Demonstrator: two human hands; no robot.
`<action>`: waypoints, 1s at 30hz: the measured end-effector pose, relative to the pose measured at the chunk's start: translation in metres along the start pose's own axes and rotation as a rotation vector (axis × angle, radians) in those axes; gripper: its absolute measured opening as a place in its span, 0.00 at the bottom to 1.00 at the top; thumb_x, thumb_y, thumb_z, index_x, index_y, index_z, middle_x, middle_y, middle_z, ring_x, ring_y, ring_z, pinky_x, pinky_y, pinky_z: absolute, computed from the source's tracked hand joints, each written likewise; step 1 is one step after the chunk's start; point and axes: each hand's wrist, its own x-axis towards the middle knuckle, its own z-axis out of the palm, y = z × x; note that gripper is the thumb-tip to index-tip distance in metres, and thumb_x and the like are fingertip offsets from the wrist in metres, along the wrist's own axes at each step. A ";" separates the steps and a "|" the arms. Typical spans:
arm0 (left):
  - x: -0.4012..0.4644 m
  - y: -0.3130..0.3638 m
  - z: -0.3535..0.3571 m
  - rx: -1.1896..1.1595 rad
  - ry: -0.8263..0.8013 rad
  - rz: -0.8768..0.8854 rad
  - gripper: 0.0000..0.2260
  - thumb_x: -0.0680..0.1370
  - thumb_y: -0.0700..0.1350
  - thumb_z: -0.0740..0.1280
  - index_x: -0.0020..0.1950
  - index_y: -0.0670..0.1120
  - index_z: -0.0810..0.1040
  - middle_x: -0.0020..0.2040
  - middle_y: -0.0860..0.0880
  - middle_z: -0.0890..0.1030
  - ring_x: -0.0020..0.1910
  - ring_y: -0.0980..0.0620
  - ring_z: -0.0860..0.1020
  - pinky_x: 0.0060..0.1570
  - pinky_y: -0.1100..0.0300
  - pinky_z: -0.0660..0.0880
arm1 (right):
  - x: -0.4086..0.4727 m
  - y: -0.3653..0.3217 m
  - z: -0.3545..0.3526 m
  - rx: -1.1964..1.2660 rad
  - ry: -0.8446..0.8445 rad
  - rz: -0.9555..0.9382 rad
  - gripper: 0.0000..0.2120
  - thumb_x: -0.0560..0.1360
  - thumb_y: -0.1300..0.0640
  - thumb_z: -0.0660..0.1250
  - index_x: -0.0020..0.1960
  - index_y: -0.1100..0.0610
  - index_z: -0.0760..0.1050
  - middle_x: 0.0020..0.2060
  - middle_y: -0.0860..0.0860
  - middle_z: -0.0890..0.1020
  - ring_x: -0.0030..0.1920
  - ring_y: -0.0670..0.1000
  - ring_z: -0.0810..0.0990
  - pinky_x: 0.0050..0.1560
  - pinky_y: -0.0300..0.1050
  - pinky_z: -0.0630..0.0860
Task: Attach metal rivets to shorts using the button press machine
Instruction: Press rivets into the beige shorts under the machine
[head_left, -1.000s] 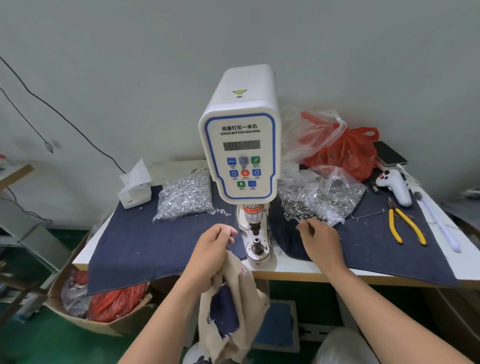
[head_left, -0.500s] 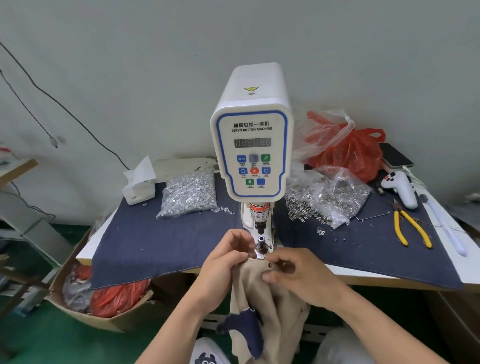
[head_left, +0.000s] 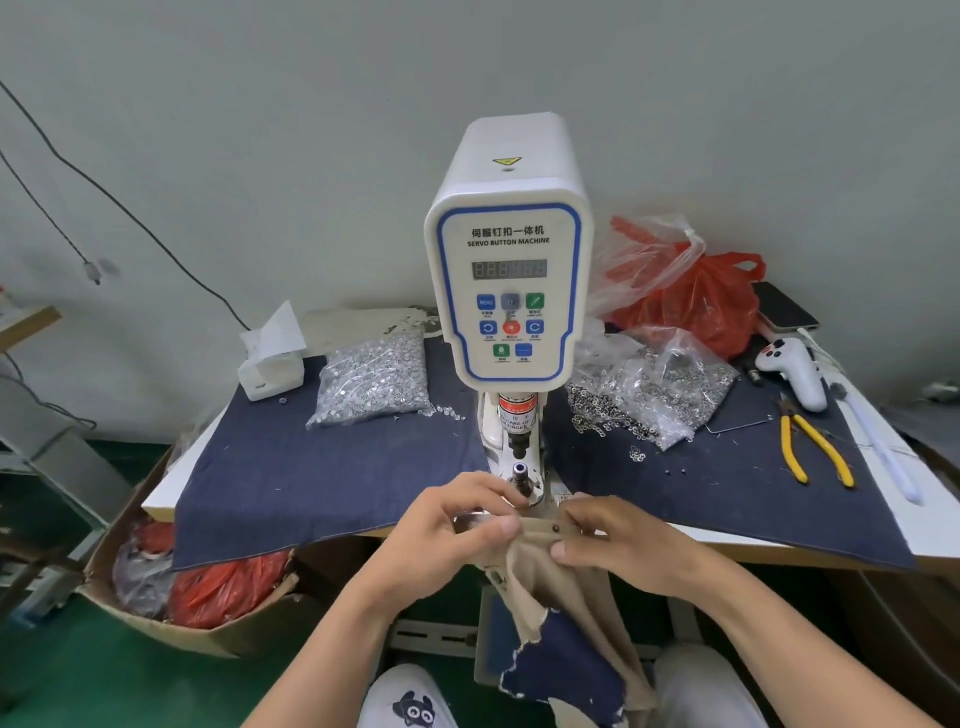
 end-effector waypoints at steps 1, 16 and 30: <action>-0.001 -0.003 0.003 -0.083 0.006 -0.005 0.11 0.80 0.56 0.73 0.49 0.50 0.86 0.60 0.49 0.84 0.64 0.48 0.80 0.60 0.54 0.76 | 0.000 0.001 -0.001 0.037 -0.023 -0.007 0.15 0.74 0.49 0.70 0.35 0.52 0.68 0.33 0.47 0.70 0.36 0.46 0.67 0.39 0.44 0.62; 0.030 -0.025 0.015 -0.069 0.257 -0.279 0.15 0.80 0.56 0.61 0.39 0.48 0.69 0.37 0.54 0.70 0.39 0.56 0.68 0.44 0.55 0.66 | 0.044 0.036 0.002 0.578 0.306 0.192 0.17 0.81 0.53 0.67 0.34 0.52 0.71 0.29 0.51 0.67 0.27 0.47 0.61 0.31 0.43 0.50; 0.045 -0.039 0.017 0.022 0.311 -0.279 0.12 0.80 0.55 0.57 0.40 0.60 0.78 0.41 0.61 0.80 0.43 0.63 0.76 0.46 0.62 0.71 | 0.056 0.051 0.002 0.669 0.351 0.181 0.19 0.82 0.54 0.66 0.32 0.50 0.71 0.29 0.48 0.72 0.29 0.43 0.71 0.28 0.36 0.69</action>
